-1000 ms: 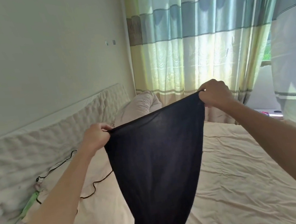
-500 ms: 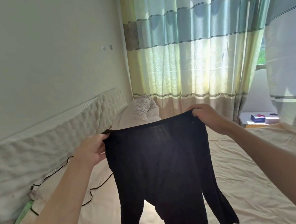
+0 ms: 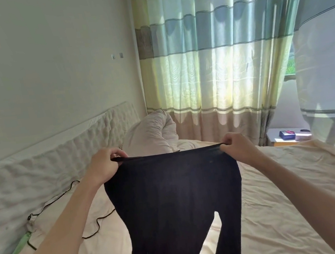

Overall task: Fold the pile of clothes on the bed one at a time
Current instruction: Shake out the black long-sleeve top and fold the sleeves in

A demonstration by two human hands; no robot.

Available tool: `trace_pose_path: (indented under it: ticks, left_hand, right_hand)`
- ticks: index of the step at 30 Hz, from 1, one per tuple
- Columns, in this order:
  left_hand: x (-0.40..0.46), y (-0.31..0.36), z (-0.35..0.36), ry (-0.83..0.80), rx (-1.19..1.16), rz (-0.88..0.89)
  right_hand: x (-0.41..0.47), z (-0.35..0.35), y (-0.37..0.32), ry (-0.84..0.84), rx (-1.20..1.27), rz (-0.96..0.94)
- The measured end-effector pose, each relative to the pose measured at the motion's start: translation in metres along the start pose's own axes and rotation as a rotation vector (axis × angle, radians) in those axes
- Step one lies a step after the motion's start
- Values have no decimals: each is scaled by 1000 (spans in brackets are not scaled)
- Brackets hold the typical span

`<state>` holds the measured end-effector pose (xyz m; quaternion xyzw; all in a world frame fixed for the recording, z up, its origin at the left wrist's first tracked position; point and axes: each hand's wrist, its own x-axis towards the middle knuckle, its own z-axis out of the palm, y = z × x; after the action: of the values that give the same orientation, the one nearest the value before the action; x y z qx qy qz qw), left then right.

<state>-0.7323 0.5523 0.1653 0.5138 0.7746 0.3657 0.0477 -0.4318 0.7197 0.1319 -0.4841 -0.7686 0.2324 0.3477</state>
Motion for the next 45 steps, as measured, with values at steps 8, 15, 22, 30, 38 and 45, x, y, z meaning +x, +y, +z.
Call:
trace_pose_path:
  ticks: [8, 15, 22, 30, 38, 45]
  left_hand:
    - [-31, -28, 22, 55, -433, -291]
    - [-87, -53, 52, -475, -245, -217]
    - [-130, -68, 69, -646, -105, -207]
    - [-161, -41, 103, 65, -162, -148]
    - [-187, -1, 92, 362, -224, -17]
    - [-154, 42, 44, 502, -242, 151]
  right_hand:
    - [-23, -2, 13, -19, 225, -21]
    - [-55, -11, 58, -759, 339, 211]
    - [-89, -12, 126, -737, 485, 308]
    - [-133, 0, 115, -169, 236, 24]
    - [-150, -46, 81, -89, 278, -87]
    - [-125, -103, 40, 159, 326, -162]
